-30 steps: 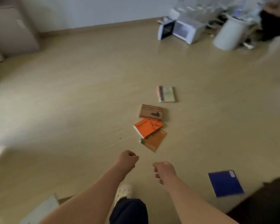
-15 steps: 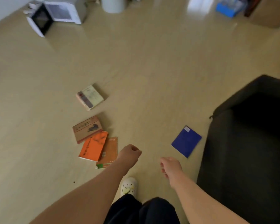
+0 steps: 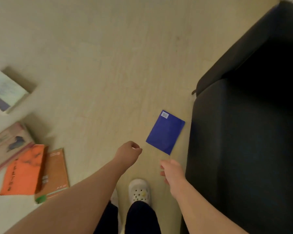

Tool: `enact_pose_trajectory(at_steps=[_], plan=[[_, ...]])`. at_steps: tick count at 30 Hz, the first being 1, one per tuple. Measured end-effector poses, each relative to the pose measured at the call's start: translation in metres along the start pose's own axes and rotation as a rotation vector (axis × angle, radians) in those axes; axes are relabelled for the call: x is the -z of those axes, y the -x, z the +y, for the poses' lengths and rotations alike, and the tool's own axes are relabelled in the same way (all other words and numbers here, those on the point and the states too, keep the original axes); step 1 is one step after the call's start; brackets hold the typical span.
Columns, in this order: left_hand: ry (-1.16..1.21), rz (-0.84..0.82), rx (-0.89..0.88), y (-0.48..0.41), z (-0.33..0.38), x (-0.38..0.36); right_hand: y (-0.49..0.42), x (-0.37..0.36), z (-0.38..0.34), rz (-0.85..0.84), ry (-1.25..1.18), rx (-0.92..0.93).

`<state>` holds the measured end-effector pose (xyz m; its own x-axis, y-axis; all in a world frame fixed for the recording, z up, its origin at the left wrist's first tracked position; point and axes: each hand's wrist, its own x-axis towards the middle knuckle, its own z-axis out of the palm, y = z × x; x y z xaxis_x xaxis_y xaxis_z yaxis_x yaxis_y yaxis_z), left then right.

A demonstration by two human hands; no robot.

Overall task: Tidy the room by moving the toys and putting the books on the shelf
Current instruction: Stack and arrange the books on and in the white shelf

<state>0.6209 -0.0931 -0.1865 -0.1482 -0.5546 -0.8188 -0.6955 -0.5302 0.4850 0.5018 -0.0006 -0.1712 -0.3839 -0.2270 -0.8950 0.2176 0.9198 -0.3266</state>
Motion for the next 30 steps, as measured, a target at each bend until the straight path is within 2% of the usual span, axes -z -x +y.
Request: enact_pose_trajectory(at_steps=[5, 8, 12, 15, 18, 21, 25, 30], plan=[[0.120, -0.089, -0.022, -0.115, -0.030, -0.057, -0.125, -0.011, 0.030, 0.078, -0.027, -0.004], [0.033, -0.060, -0.078, -0.186, -0.049, -0.087, -0.210, -0.023, 0.050, 0.123, -0.055, 0.026], [0.033, -0.071, -0.087, -0.276, -0.069, -0.115, -0.318, -0.040, 0.063, 0.322, -0.040, 0.044], [0.131, -0.176, -0.055, -0.304, -0.070, -0.132, -0.358, -0.038, 0.061, 0.521, -0.089, -0.040], [0.088, -0.172, -0.059, -0.313, -0.067, -0.133, -0.377, -0.040, 0.063, 0.604, -0.153, -0.059], [0.010, -0.146, -0.060, -0.310, -0.072, -0.119, -0.375, -0.060, 0.063, 0.477, -0.257, -0.048], [-0.096, -0.061, -0.120, -0.301, -0.091, -0.081, -0.362, -0.104, 0.058, 0.303, -0.220, 0.023], [-0.047, 0.152, -0.222, -0.292, -0.107, 0.007, -0.330, -0.153, 0.008, 0.035, -0.318, 0.240]])
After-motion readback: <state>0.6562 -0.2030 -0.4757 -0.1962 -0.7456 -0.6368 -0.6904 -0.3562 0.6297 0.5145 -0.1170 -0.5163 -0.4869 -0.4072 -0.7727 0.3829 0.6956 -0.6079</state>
